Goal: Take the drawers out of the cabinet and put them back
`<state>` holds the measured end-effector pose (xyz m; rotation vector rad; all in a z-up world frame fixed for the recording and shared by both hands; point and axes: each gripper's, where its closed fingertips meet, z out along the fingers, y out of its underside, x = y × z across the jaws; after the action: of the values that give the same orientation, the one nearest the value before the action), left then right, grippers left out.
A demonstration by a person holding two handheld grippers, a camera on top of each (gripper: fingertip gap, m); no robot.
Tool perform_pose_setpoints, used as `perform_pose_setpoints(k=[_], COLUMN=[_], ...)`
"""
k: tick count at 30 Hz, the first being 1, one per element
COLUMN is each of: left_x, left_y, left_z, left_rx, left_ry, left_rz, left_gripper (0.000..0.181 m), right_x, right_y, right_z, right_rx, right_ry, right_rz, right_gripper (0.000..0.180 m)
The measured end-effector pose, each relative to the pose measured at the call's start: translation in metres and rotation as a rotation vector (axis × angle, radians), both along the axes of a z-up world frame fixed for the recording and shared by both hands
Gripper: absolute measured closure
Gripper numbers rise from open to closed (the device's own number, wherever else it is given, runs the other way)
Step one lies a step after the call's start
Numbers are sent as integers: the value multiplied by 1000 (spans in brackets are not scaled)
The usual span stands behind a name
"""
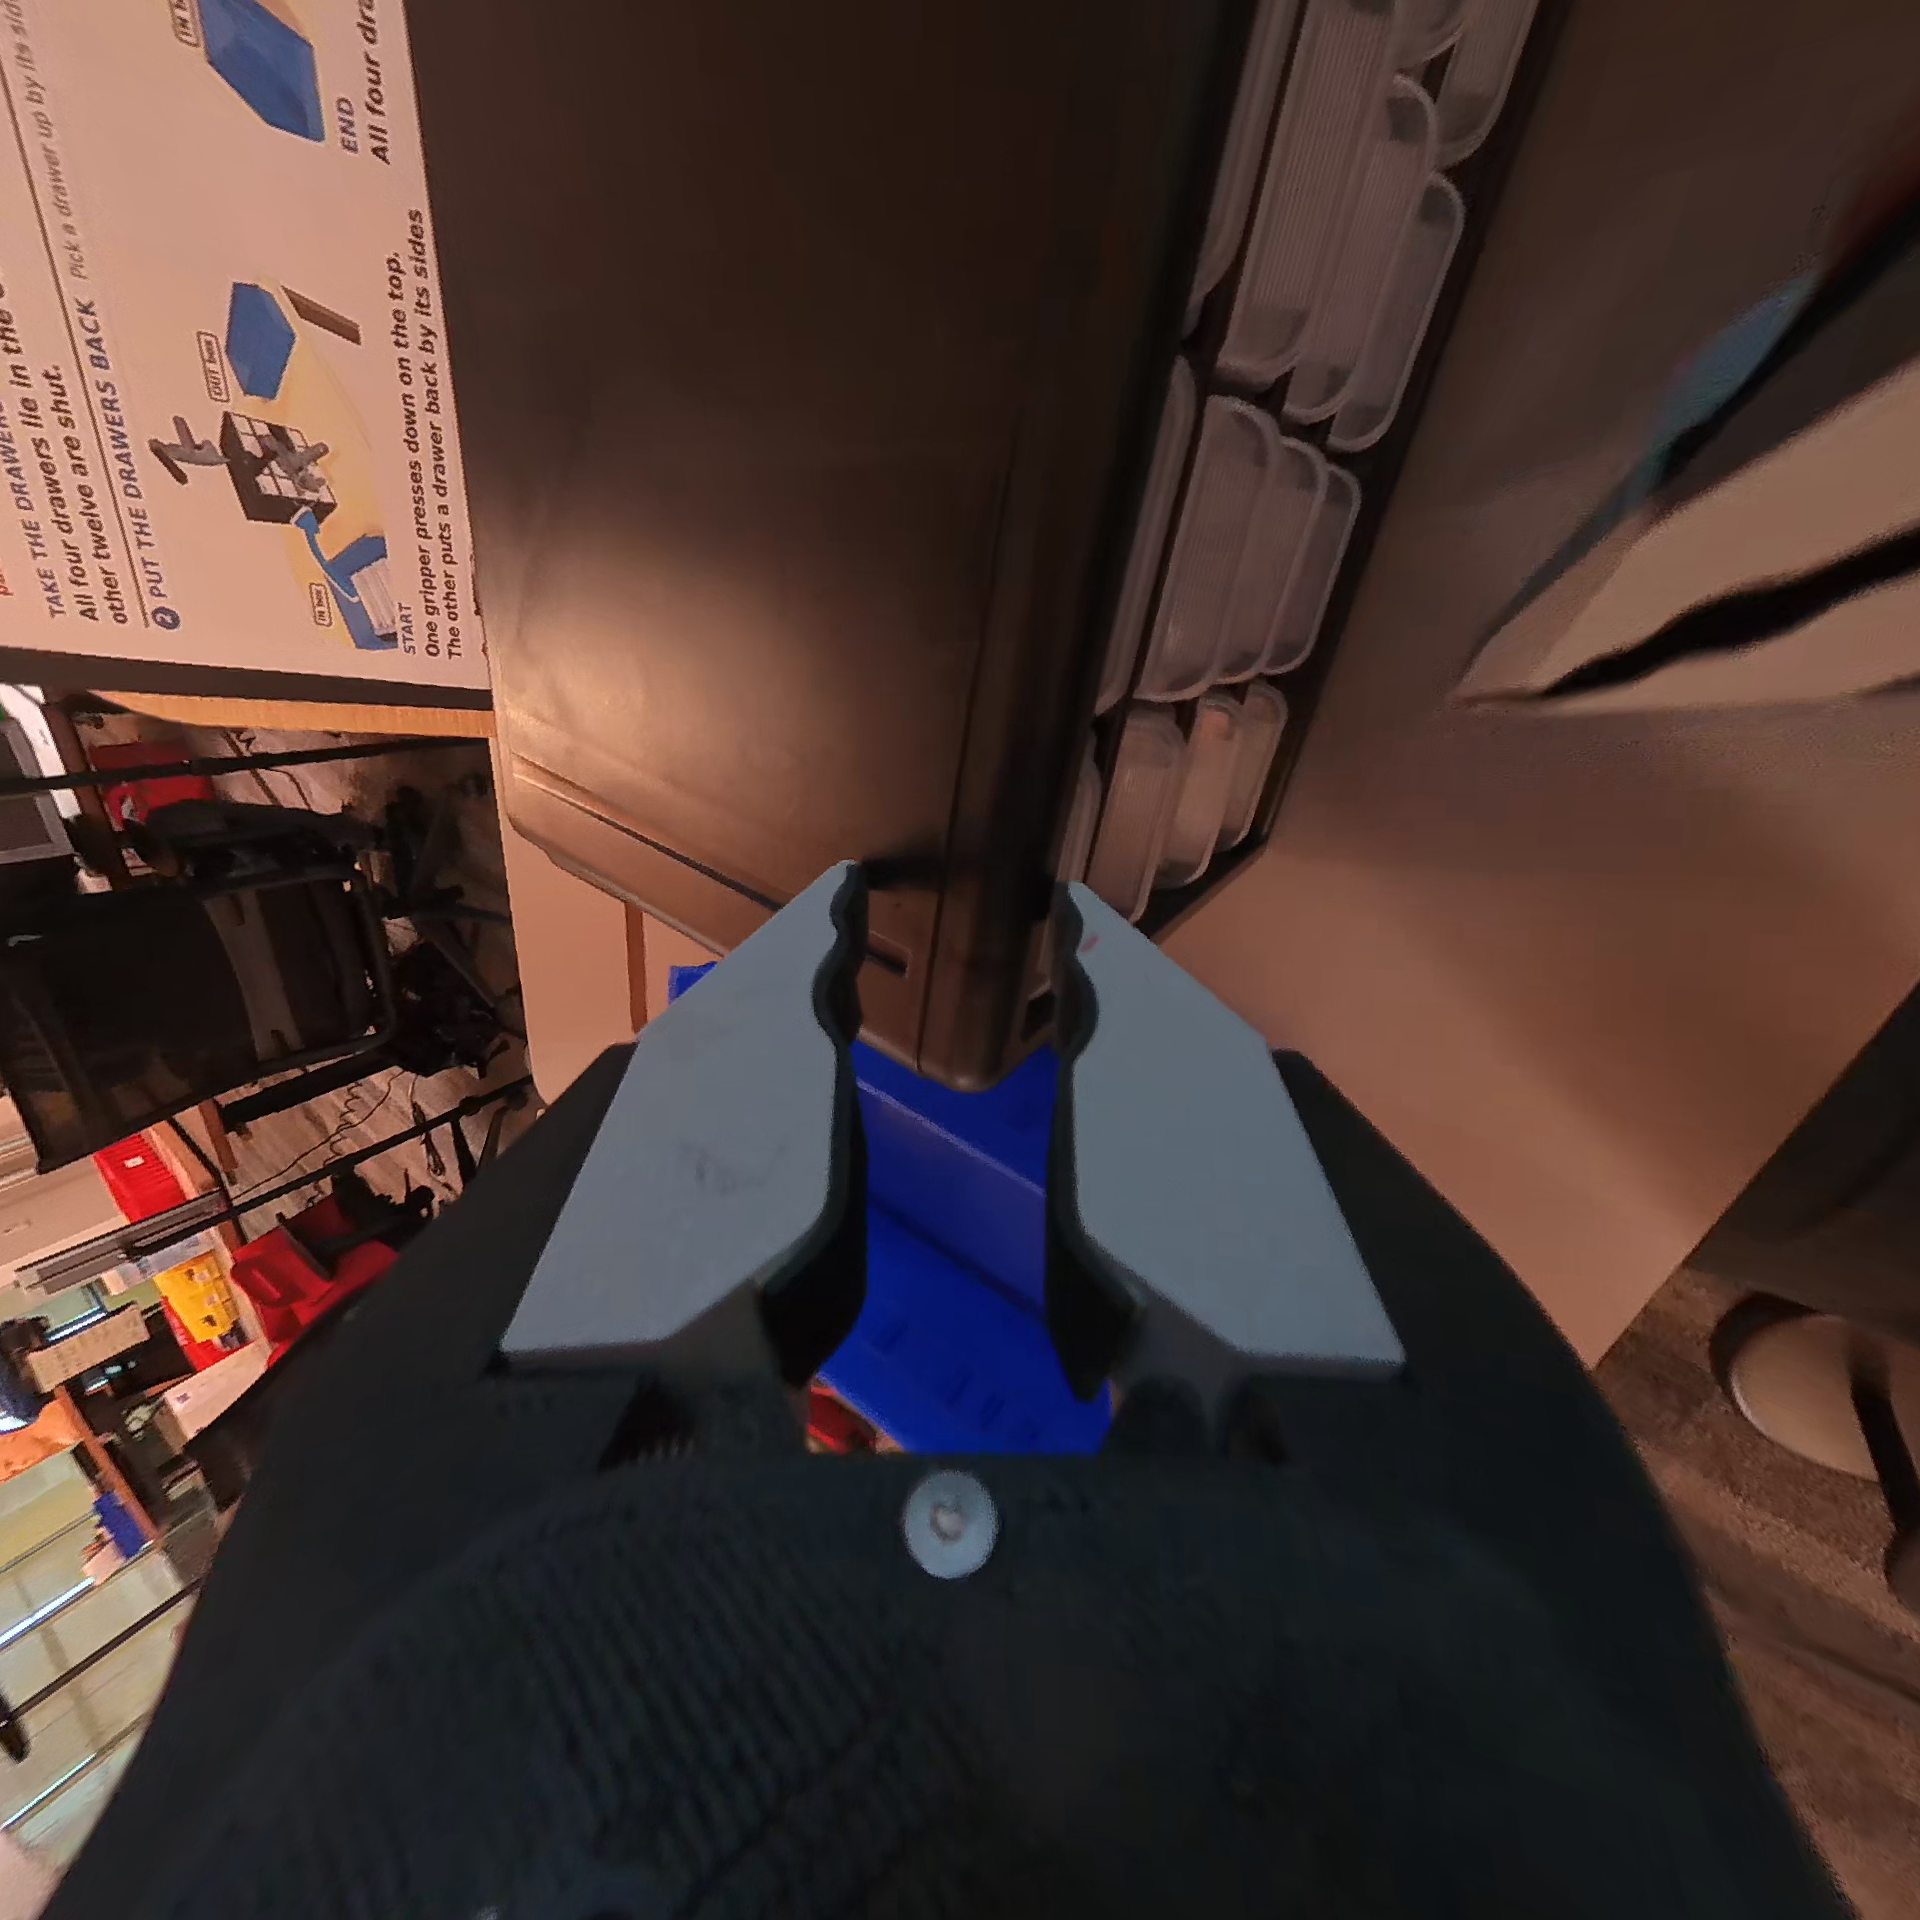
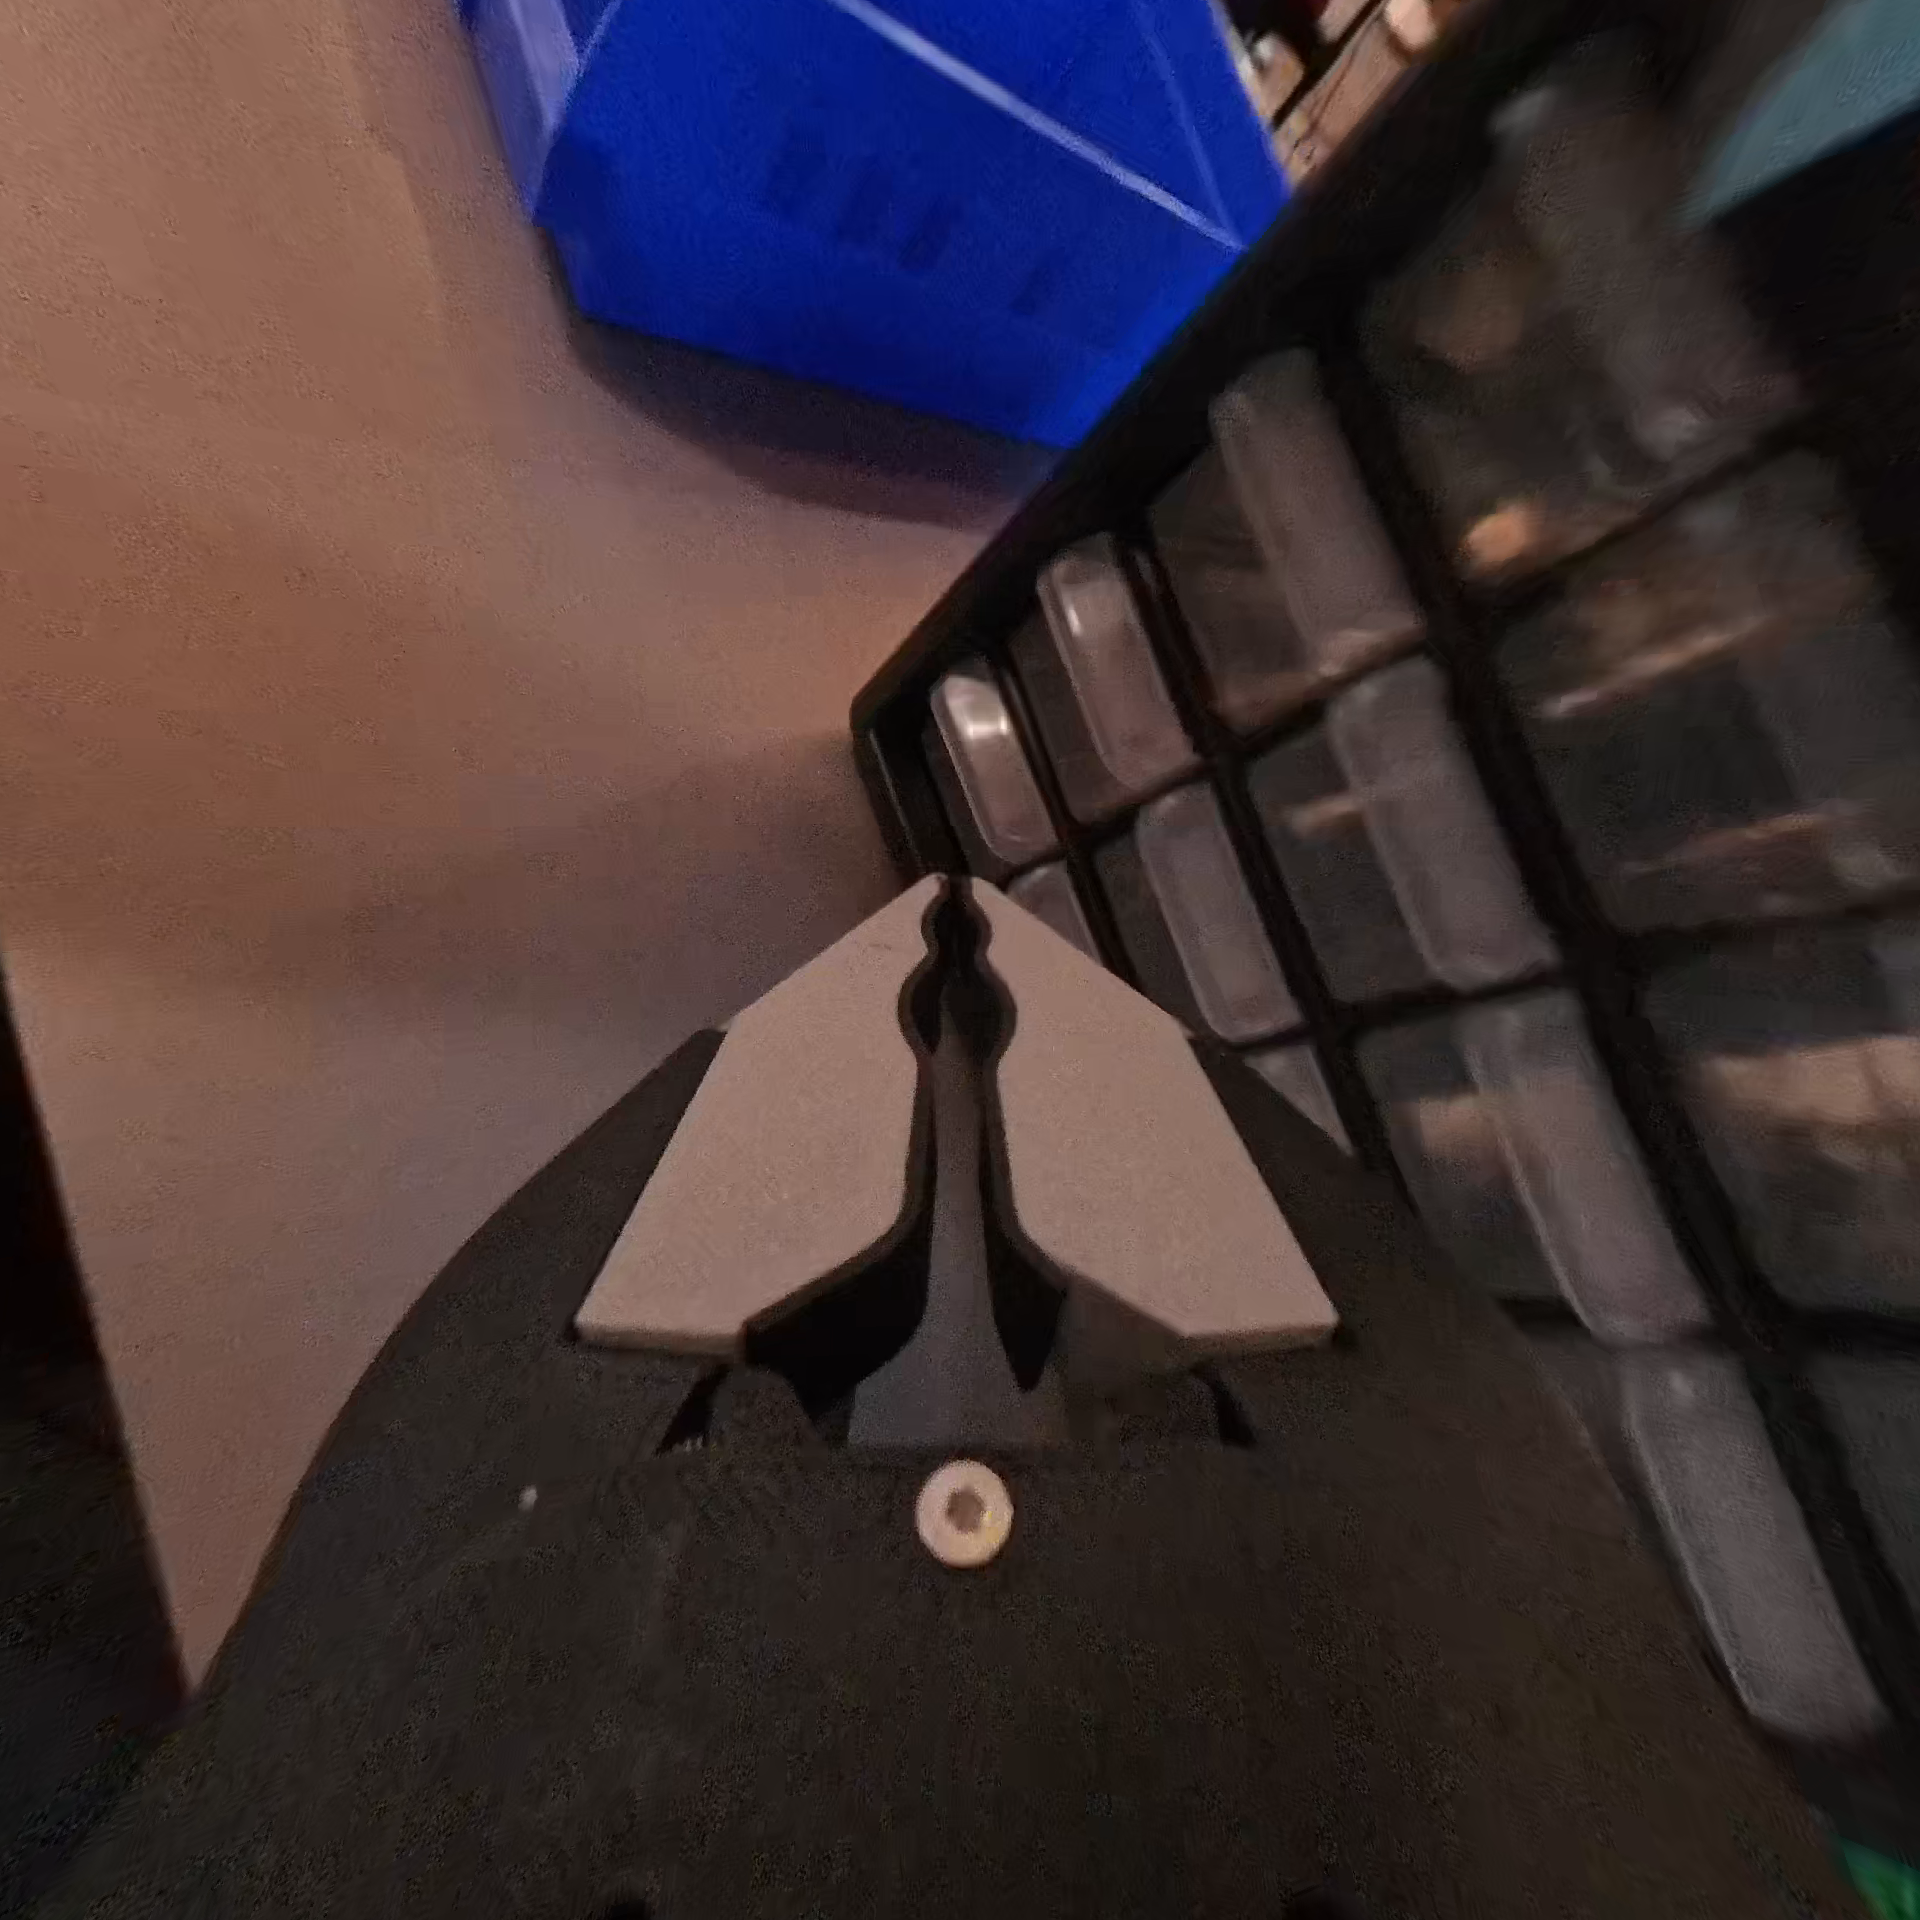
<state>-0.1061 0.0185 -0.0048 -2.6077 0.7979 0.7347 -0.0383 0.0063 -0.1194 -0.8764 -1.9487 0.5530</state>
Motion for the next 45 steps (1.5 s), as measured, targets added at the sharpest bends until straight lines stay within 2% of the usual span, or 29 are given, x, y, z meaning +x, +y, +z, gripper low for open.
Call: perform_pose_setpoints(k=[1, 5, 10, 14, 15, 18, 21, 25, 27, 31, 34, 39, 45], left_x=[0, 0, 1, 4, 4, 18, 44, 52, 48, 38, 49, 46, 44], left_y=[0, 0, 2, -6, -12, -42, -75, -100, -104, -106, -100, -98, -107], left_z=[0, 0, 0, 4, 8, 17, -5, -62, -72, -73, -71, -78, -62], left_rx=[8, 38, 128, 329, 393, 640, 794, 792, 820, 815, 847, 825, 878], left_ry=[-6, -31, -73, -154, -172, -250, -382, -451, -466, -464, -569, -530, -559], left_rz=[-1, 2, 2, 41, 55, 57, 23, 44, 67, 81, 51, 63, 60], left_gripper=[147, 147, 148, 155, 162, 169, 179, 181, 181, 181, 181, 180, 178], right_x=[8, 39, 66, 83, 87, 100, 107, 104, 100, 91, 85, 75, 72], right_y=[4, 20, 53, 75, 82, 96, 104, 109, 108, 90, 76, 71, 89], right_z=[9, 39, 54, 59, 60, 60, 59, 53, 49, 38, 30, 25, 21], right_rx=[-27, -125, -136, -161, -159, -162, -158, -201, -225, -247, -231, -270, -299], right_ry=[20, 81, 96, 106, 104, 85, 79, 53, 41, 1, -30, -31, -26], right_rz=[3, 26, -57, -94, -116, -142, -151, -191, -199, -127, -88, -113, -207], right_gripper=[180, 180, 179, 177, 176, 174, 174, 171, 168, 149, 142, 138, 130])
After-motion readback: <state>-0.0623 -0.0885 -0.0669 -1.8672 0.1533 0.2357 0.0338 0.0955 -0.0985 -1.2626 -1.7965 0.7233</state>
